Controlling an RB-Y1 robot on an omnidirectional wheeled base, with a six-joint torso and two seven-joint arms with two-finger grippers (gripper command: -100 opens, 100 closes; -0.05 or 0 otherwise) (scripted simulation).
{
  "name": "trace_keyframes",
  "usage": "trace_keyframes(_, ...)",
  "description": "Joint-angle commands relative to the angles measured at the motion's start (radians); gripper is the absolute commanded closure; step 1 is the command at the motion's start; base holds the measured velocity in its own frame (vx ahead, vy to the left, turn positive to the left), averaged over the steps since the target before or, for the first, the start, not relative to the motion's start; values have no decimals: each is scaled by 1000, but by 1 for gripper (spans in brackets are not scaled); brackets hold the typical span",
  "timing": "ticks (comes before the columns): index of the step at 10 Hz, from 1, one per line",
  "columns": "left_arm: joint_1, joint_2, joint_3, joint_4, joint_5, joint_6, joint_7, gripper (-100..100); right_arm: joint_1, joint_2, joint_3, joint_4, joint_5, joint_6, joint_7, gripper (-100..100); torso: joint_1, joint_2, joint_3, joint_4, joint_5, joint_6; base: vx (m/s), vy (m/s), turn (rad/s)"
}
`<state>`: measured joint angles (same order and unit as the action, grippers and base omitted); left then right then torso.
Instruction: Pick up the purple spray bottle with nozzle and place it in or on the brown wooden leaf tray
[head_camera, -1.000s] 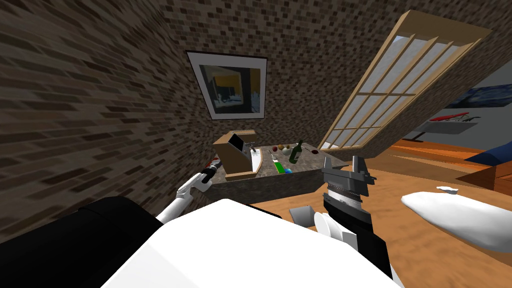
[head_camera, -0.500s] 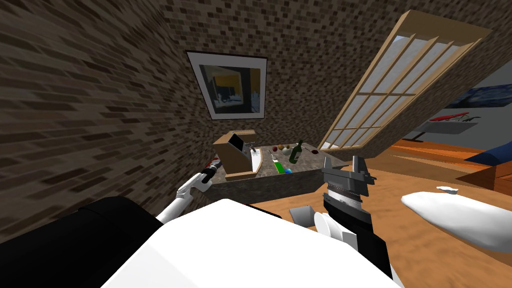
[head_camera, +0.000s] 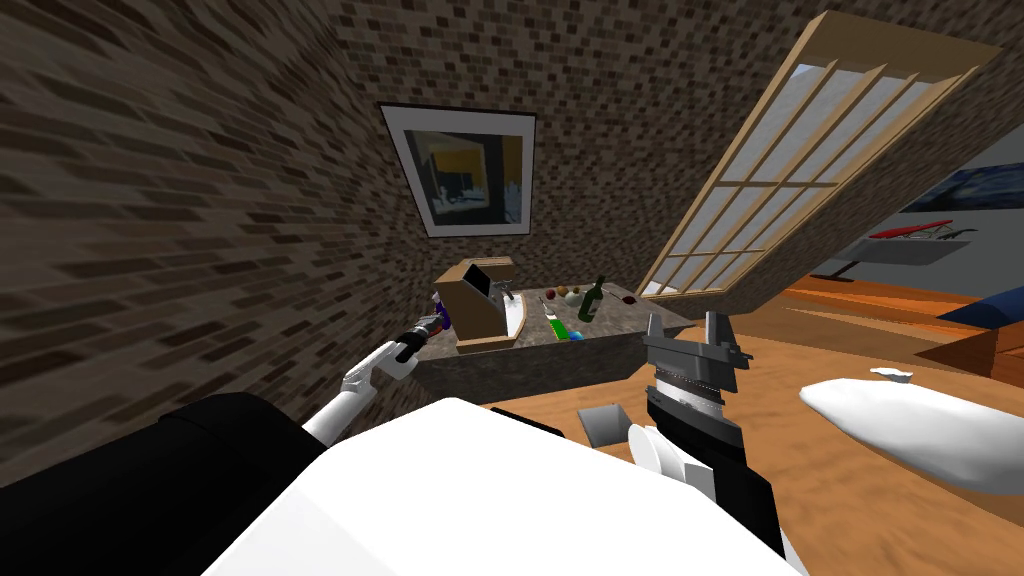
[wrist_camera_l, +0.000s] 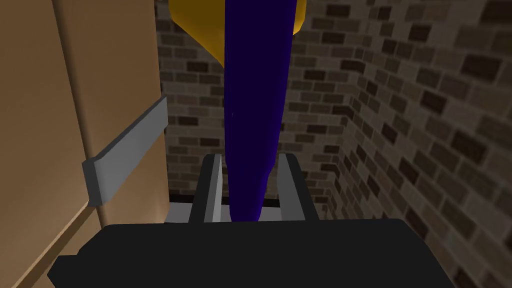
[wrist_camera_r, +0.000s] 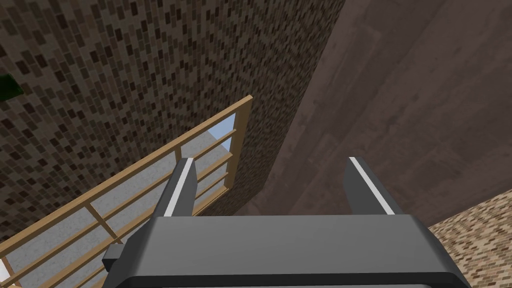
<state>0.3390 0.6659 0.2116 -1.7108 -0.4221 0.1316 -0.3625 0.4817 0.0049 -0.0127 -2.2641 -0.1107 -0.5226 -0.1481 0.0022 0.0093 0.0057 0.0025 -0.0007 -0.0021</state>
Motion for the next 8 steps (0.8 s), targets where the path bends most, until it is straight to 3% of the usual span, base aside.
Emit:
trace_keyframes(1,6,28,5,-5,21,4,10,100,0,0,0,0,0,0,0,0,0,0,0,0,0,0,-56,67,-2)
trace_keyframes(4,29,90,15,-26,62,19,30,100,0,0,0,0,0,0,0,0,3,-4,-2,-1,1,0,-19,71,-13)
trace_keyframes(8,75,168,27,-67,106,53,53,100,0,0,0,0,0,0,0,0,1,-9,-5,-2,0,1,32,66,-7)
